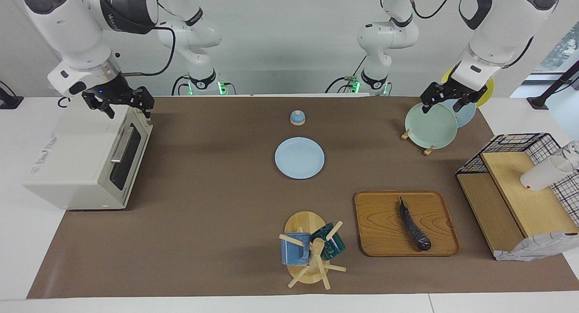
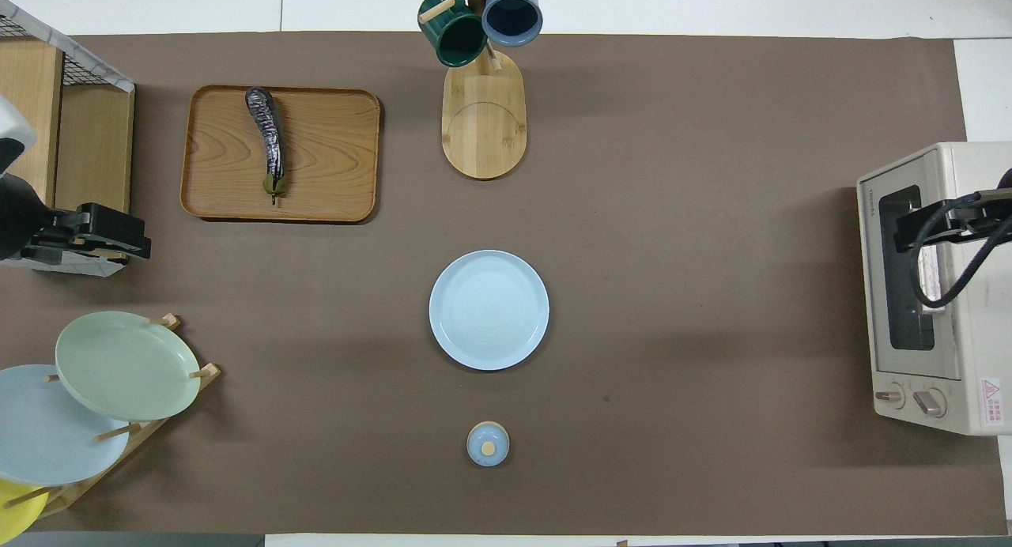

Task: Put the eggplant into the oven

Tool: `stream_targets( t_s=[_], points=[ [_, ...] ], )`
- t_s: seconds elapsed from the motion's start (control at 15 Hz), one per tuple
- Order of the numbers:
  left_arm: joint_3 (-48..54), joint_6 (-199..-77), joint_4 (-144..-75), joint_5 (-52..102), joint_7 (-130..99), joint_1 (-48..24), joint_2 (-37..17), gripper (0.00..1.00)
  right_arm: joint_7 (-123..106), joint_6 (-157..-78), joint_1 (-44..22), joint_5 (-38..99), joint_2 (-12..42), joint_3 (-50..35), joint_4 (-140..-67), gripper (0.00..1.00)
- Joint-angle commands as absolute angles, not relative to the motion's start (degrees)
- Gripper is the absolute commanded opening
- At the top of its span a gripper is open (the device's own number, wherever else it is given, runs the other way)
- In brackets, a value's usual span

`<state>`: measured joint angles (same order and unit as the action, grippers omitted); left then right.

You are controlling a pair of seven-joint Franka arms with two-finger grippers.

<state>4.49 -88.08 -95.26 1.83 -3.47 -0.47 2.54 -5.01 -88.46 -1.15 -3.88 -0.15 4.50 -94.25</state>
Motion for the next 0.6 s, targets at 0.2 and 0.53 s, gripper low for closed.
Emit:
stream_targets(
  t_s=[0.2, 0.53],
  points=[
    [5.19, -88.07, -94.22, 1.32, -2.81, 0.44, 1.93, 1.0, -4.83, -88.24, -0.7, -2.55, -0.97, 4.31, -94.75, 1.0],
    [5.19, -89.12, -94.39, 1.32, -2.99, 0.44, 2.11, 1.0, -4.83, -88.33, -0.7, -2.55, -0.88, 4.31, -94.75, 1.0]
  ],
)
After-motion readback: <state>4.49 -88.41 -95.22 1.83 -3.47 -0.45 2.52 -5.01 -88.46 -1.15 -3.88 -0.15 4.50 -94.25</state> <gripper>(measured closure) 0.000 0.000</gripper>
